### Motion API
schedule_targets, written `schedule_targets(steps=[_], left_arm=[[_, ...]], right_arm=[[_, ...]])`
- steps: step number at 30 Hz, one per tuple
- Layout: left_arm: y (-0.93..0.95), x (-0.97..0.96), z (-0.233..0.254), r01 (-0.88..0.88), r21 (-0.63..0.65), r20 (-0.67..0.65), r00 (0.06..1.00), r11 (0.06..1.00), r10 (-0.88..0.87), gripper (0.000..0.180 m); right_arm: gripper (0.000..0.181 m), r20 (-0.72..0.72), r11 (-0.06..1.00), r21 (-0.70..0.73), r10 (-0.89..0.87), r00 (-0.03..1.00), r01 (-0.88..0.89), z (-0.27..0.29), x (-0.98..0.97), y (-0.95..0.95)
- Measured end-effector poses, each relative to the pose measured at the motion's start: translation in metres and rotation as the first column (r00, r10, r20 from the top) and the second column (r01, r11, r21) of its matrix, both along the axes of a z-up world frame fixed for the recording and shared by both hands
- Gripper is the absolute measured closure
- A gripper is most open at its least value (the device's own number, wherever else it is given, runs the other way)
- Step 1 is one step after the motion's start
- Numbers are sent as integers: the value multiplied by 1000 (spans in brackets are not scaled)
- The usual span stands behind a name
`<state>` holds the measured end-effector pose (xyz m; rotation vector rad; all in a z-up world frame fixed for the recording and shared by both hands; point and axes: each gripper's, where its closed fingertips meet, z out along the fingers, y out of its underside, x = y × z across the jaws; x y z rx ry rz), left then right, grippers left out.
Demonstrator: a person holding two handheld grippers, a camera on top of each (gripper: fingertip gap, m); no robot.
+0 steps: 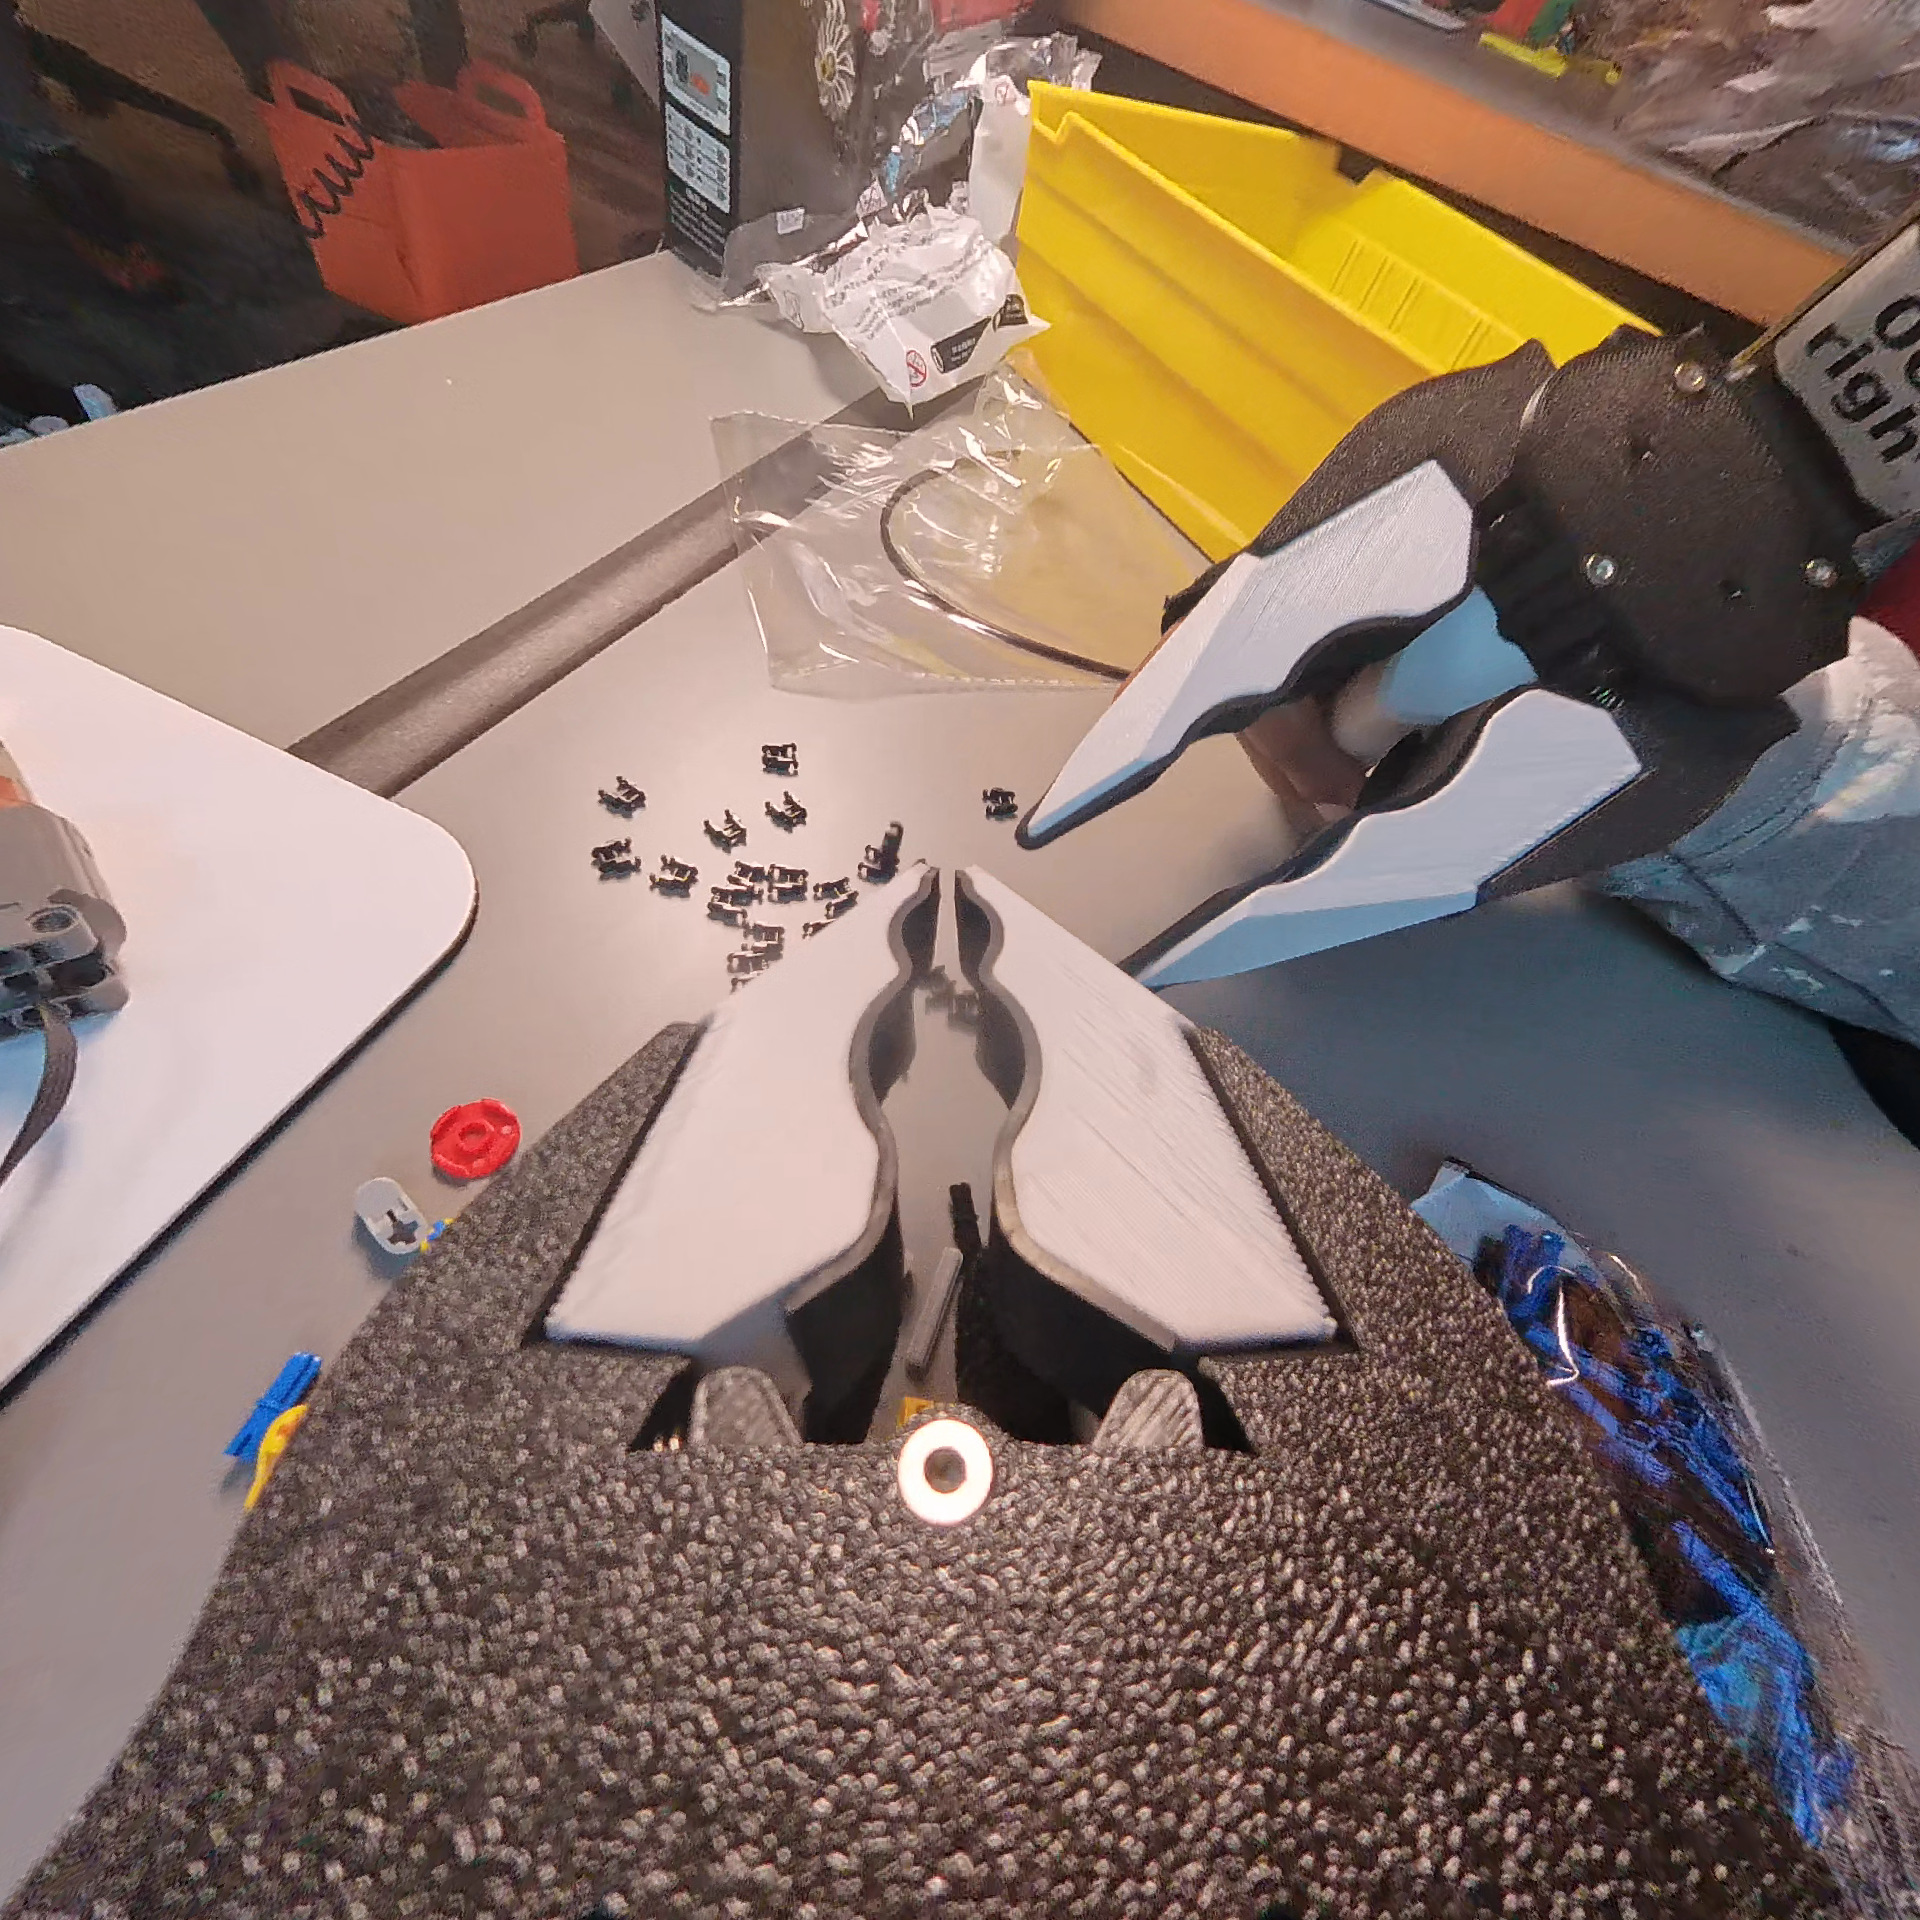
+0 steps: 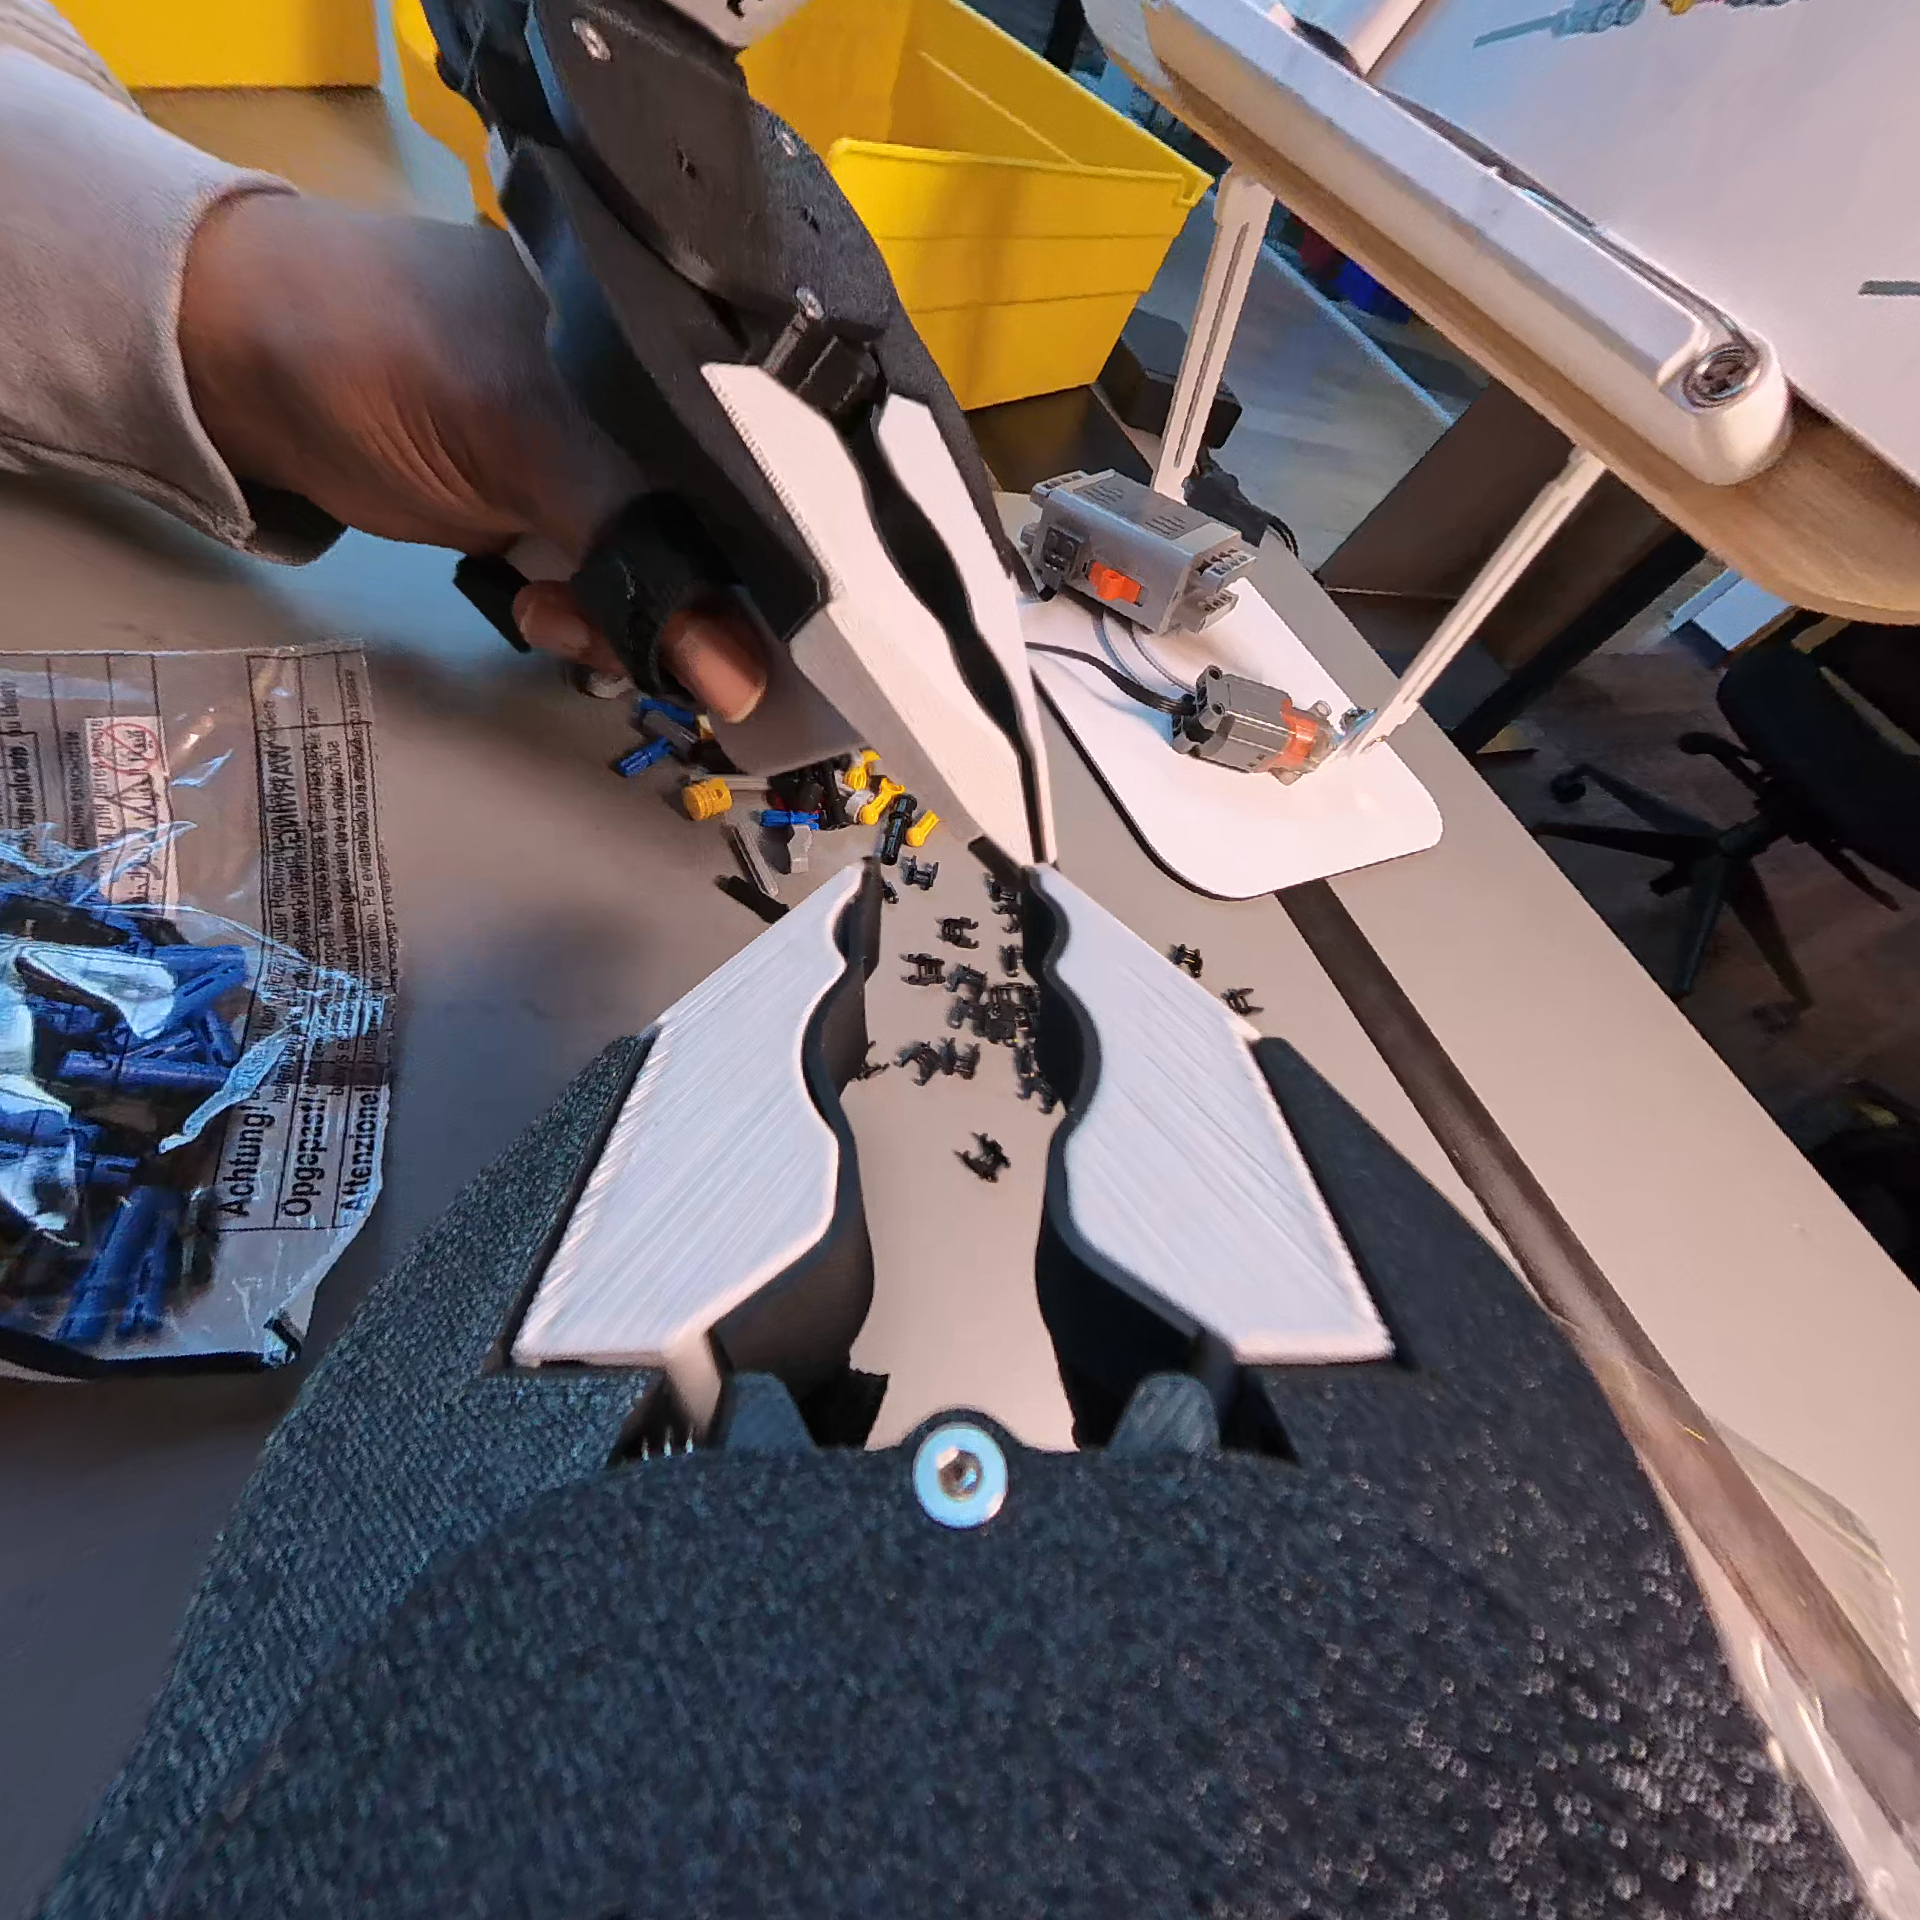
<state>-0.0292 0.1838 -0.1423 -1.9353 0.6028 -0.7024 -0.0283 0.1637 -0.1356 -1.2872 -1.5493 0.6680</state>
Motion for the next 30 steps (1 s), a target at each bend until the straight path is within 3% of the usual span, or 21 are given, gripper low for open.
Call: schedule_targets(steps=[6,11,15,22,25,30], left_arm=[[1,-3,0,-24,6,-27,999,1000,24,178],[-8,-26,19,-86,46,-34,996,995,88,172],[-27,-45,21,-131,33,-41,990,991,132,165],[-83,-76,15,-225,38,-46,973,974,226,162],[-112,-91,9,-273,43,-36,961,961,275,162],[-145,-109,9,-328,14,63,943,944,327,162]], right_arm=[[154,18,999,3,-35,999,35,-1,8,9],[154,152,962,-55,-257,954,268,-13,36,50],[154,239,922,-123,-333,912,368,-35,49,63],[151,415,874,-229,-311,855,429,-50,69,52],[176,461,853,-195,-355,813,484,-58,80,58],[178,435,828,-251,-366,823,501,-65,78,63]])
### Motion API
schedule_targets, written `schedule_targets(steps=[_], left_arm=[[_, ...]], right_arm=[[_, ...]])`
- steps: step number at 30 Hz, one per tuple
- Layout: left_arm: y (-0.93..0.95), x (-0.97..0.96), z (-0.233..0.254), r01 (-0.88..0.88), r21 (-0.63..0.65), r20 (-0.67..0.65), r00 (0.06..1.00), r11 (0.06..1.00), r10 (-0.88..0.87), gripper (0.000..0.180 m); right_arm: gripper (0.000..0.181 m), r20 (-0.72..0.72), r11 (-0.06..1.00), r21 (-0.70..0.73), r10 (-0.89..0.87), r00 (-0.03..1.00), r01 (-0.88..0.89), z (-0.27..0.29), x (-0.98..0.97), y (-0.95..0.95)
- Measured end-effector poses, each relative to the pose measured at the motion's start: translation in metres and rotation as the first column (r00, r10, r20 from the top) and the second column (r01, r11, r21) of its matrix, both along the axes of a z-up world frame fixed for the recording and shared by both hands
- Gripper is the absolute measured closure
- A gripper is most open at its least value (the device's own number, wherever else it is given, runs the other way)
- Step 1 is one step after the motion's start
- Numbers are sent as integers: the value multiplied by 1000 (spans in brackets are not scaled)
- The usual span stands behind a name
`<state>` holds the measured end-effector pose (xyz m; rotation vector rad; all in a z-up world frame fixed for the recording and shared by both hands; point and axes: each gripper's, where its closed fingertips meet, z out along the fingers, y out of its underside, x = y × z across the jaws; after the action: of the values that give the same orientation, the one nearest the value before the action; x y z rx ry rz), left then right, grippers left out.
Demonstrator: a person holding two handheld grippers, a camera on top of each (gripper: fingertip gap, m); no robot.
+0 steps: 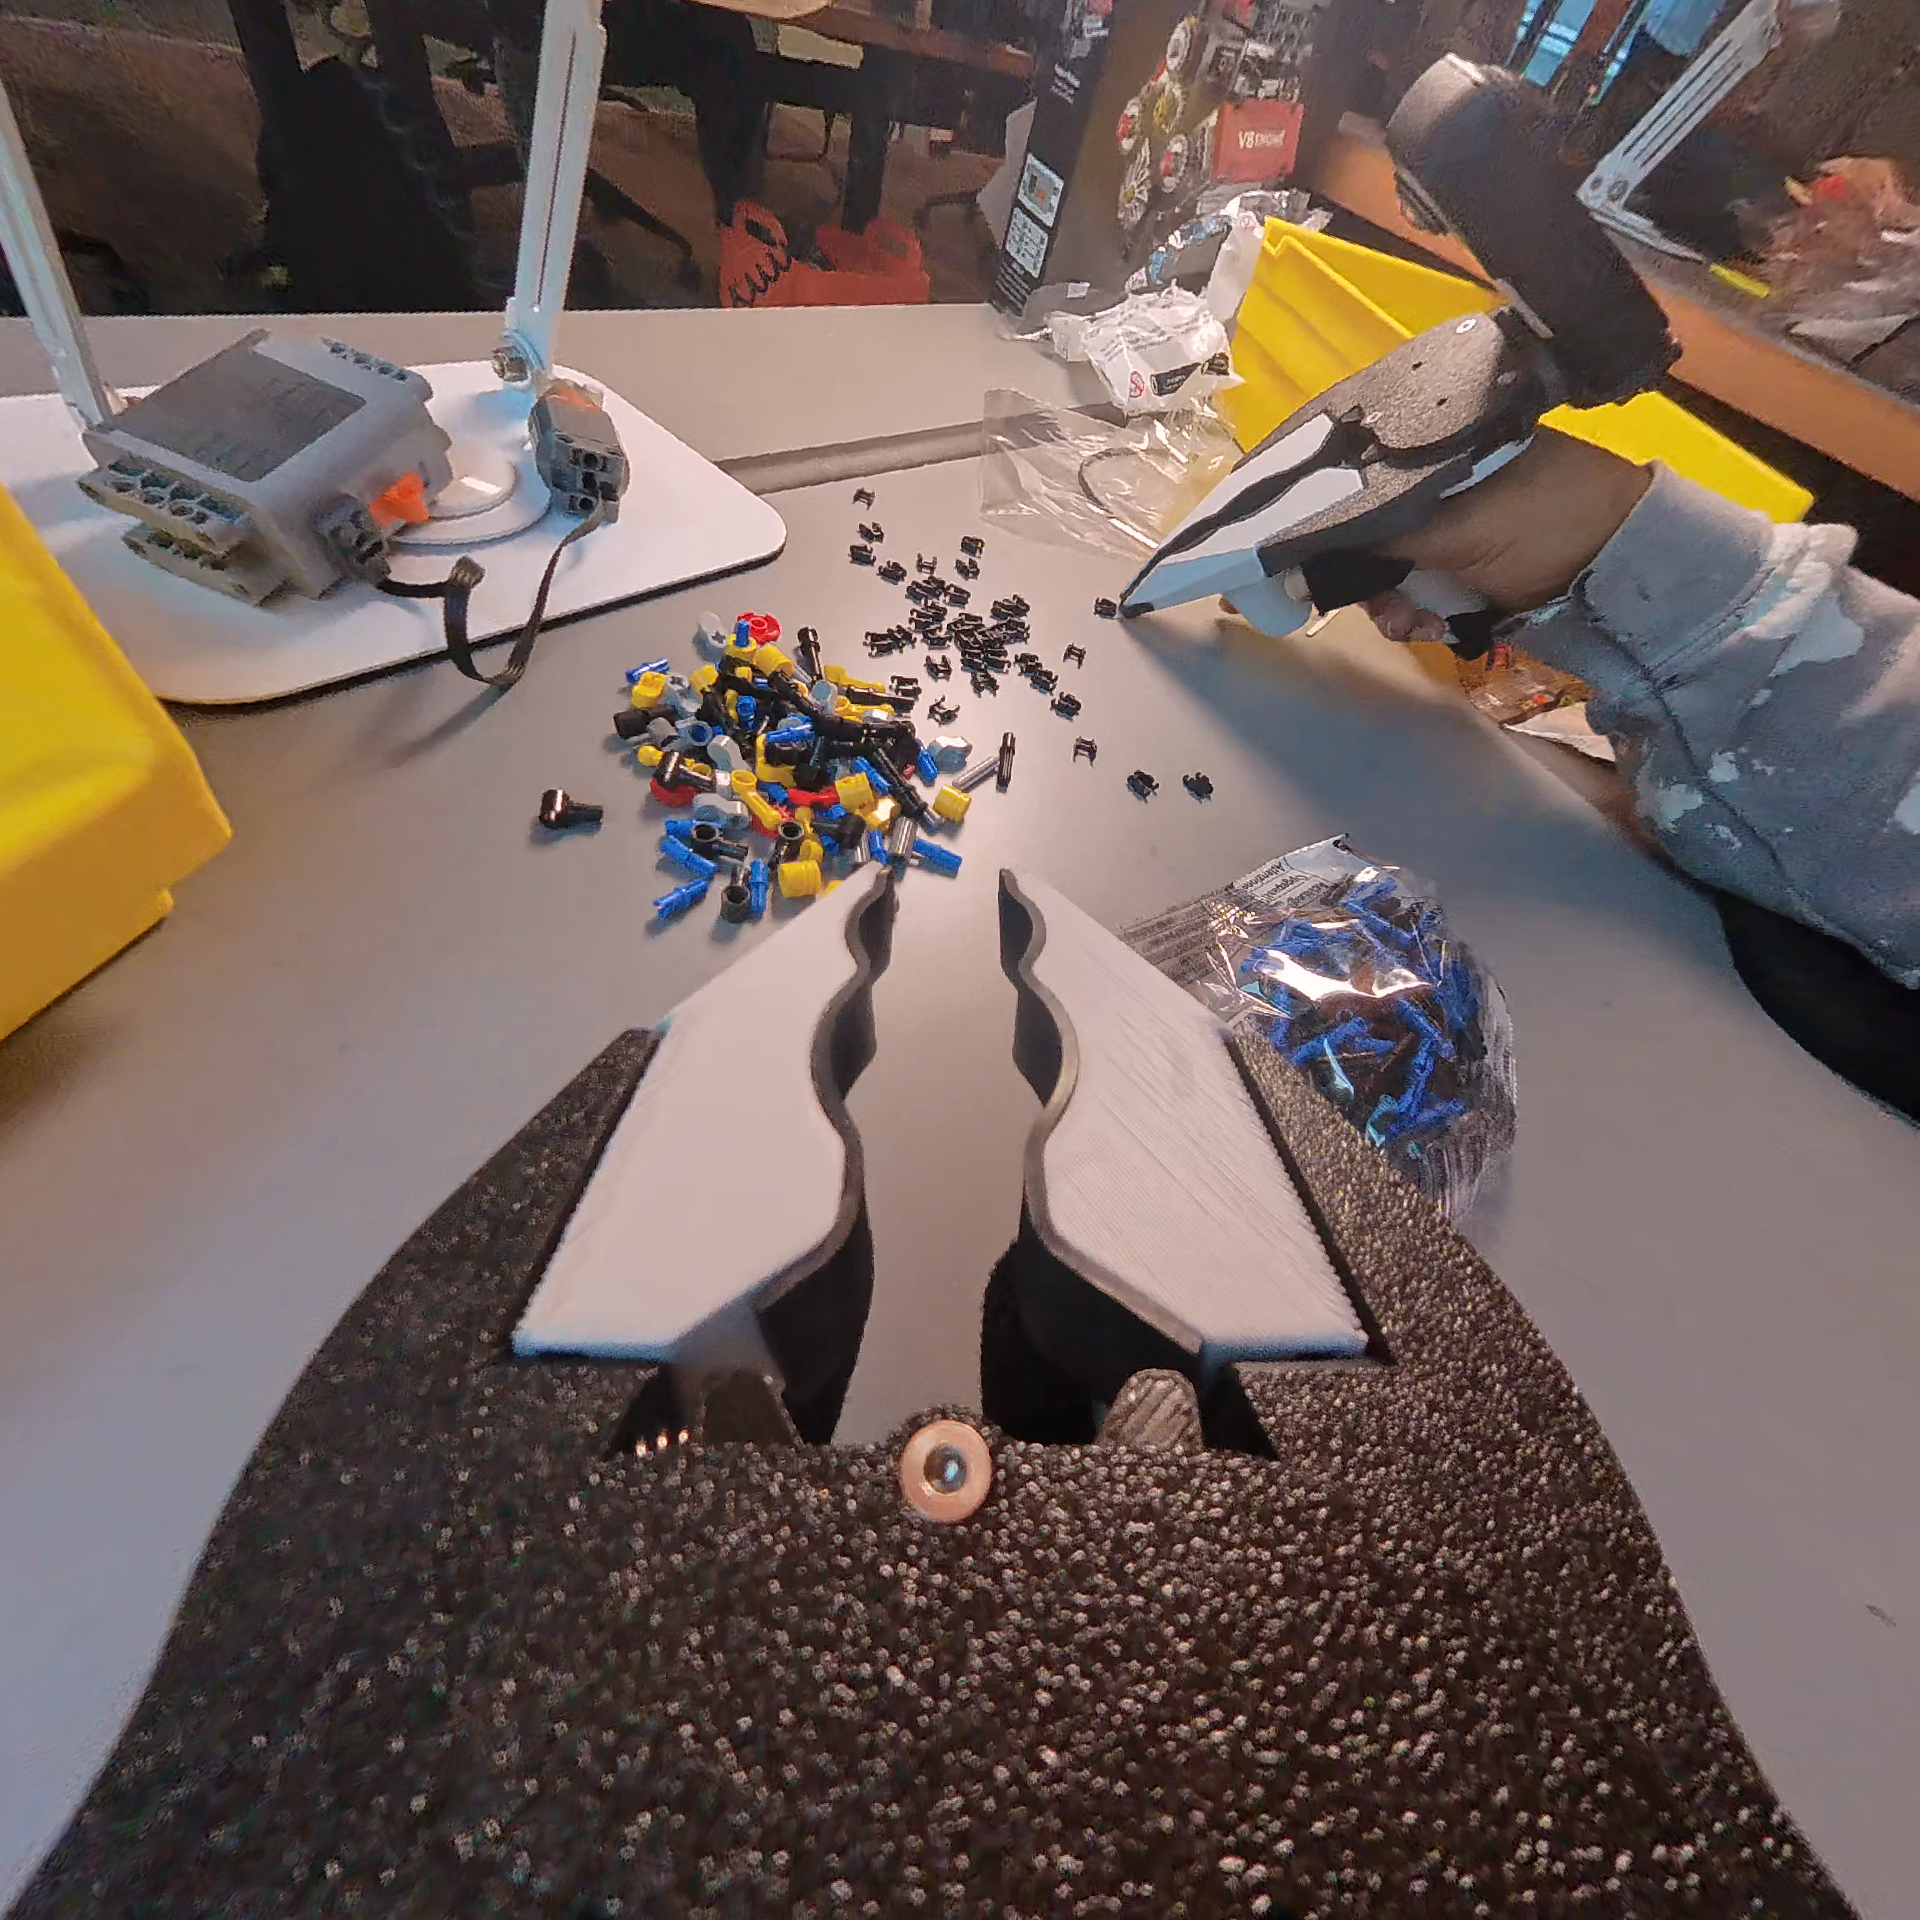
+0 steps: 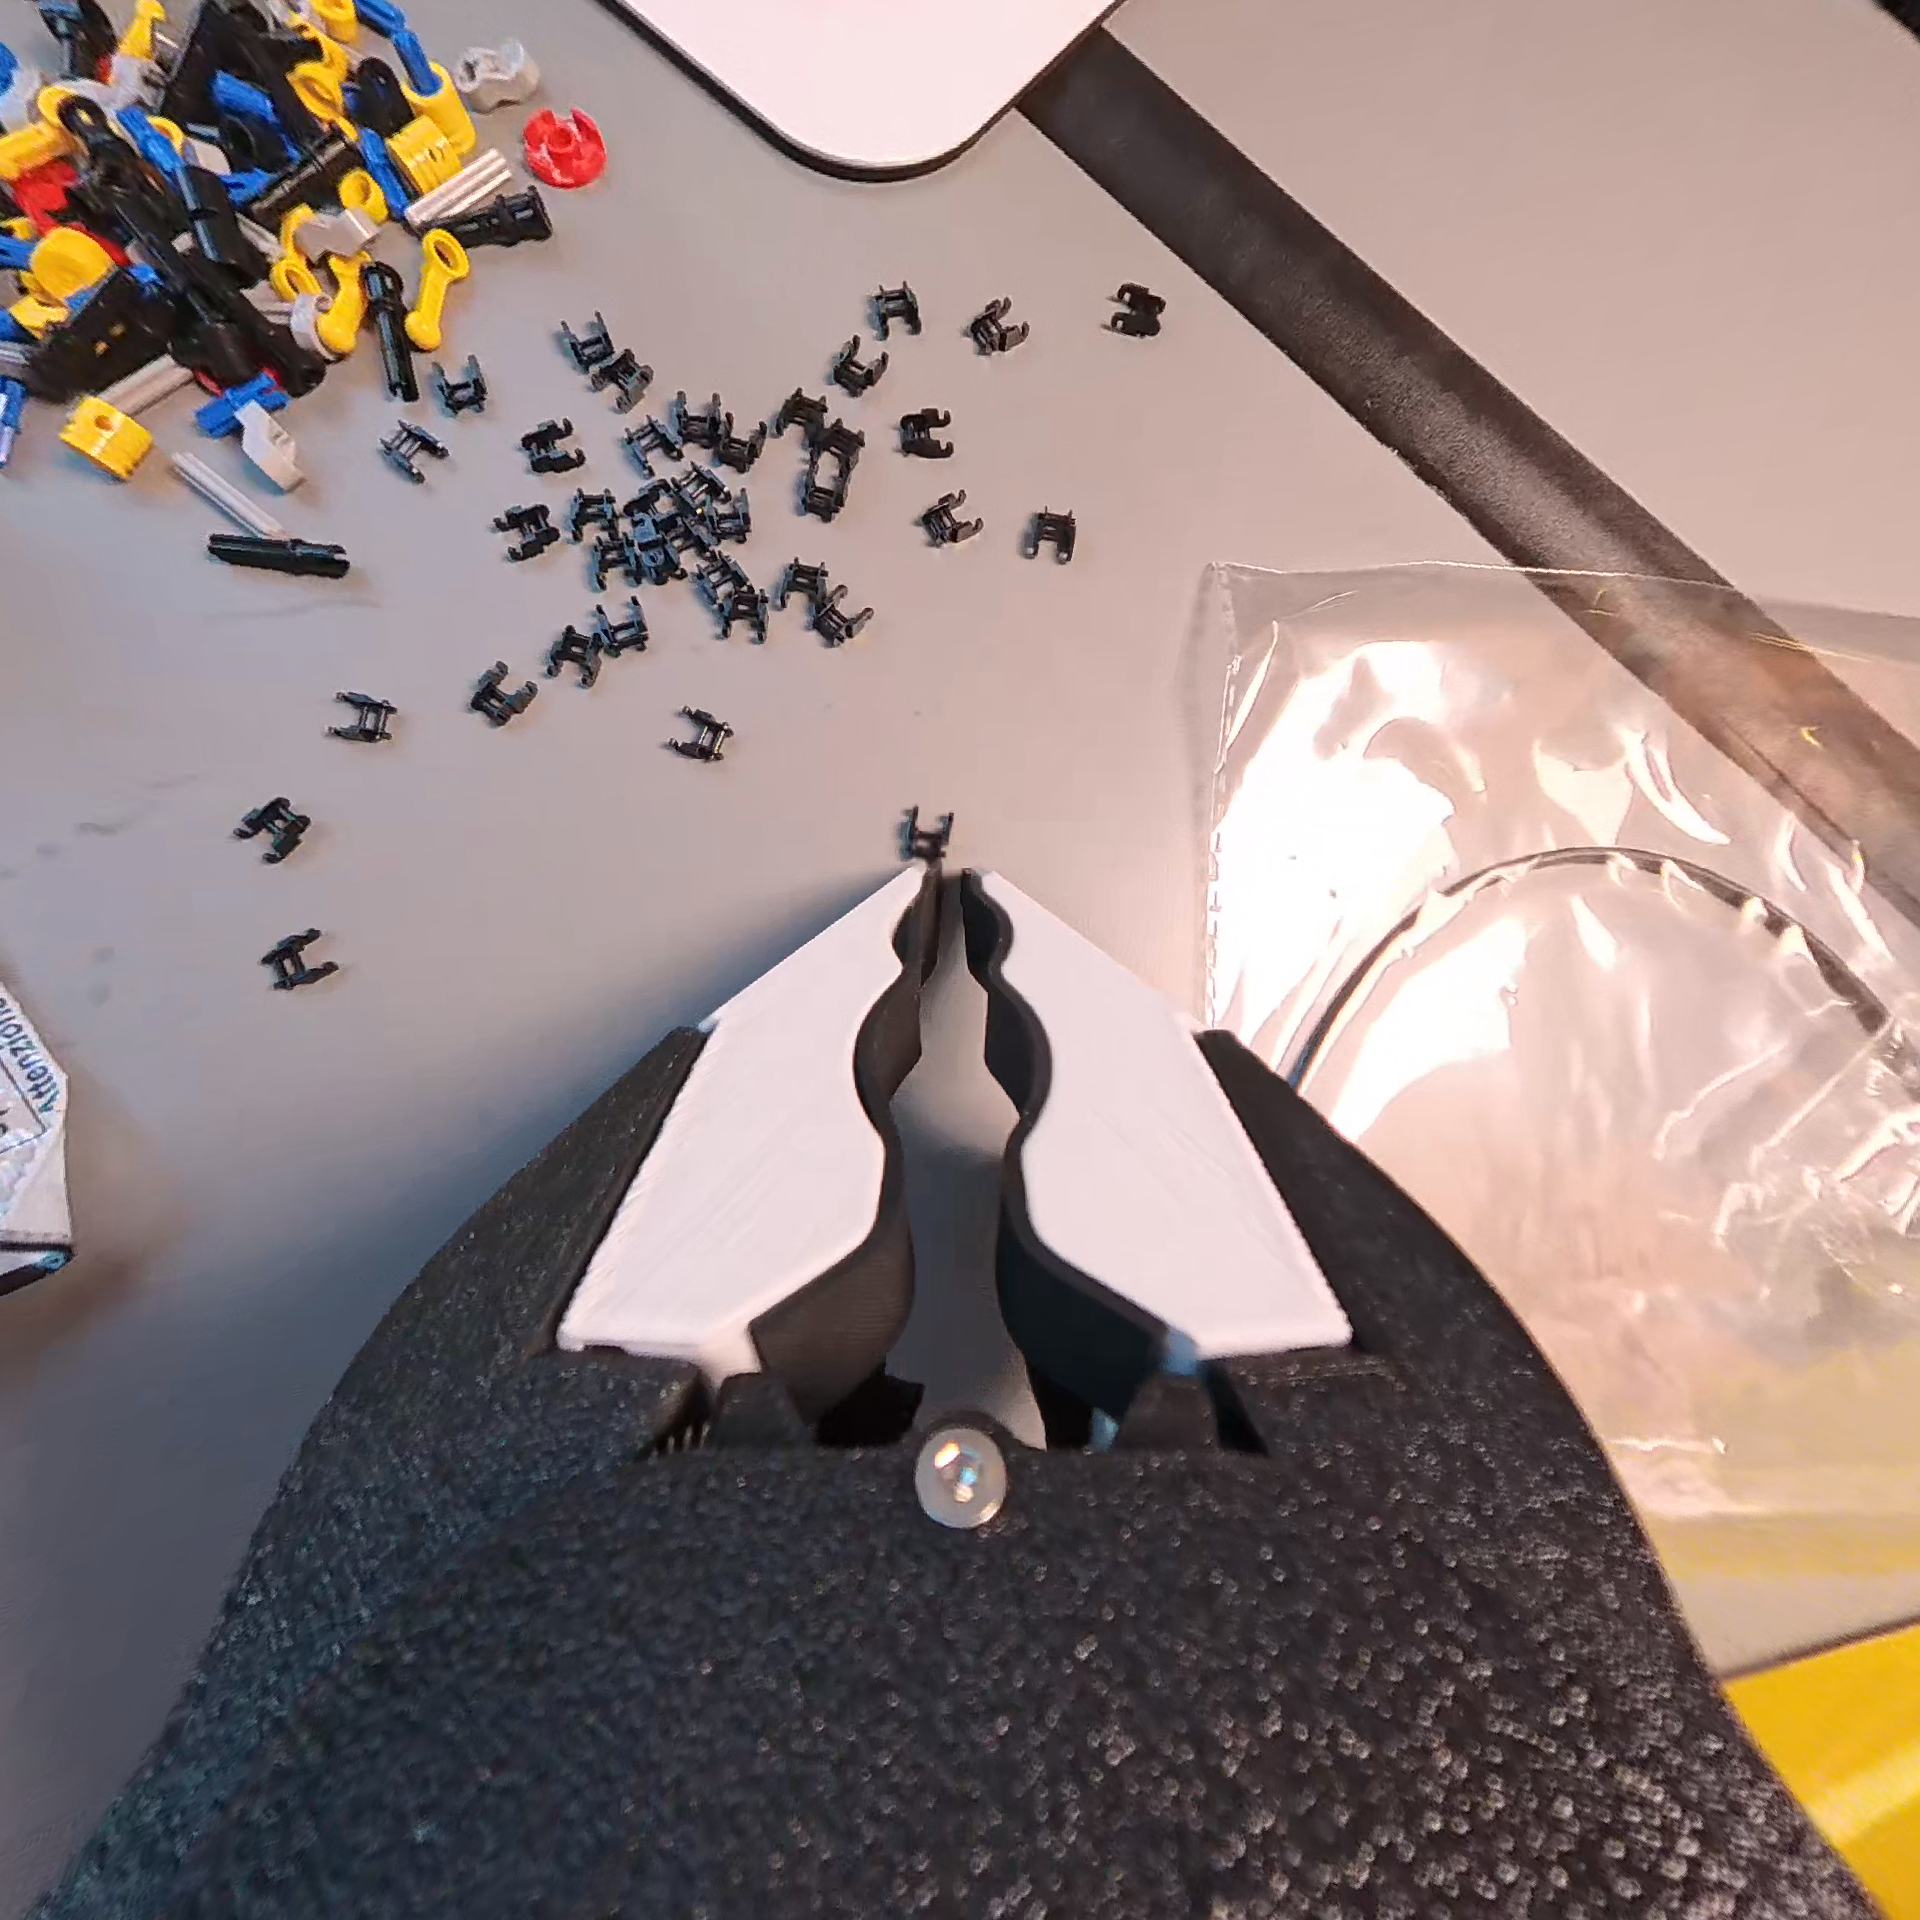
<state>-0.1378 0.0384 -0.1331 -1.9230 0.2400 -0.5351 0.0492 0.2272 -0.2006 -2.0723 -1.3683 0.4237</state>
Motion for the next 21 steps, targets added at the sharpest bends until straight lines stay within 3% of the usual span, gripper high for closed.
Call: schedule_targets(steps=[14,17,21], left_arm=[[-3,9,-11,56,-31,-17,998,998,-57,162],[-2,9,-12,59,-37,-15,998,998,-60,162],[-2,11,-13,67,-39,-19,997,997,-68,162]], right_arm=[[172,-134,986,87,155,979,-144,11,-53,5],[160,-214,962,97,272,938,-257,28,-61,-25],[155,-168,864,77,502,848,-497,26,-58,-88]])
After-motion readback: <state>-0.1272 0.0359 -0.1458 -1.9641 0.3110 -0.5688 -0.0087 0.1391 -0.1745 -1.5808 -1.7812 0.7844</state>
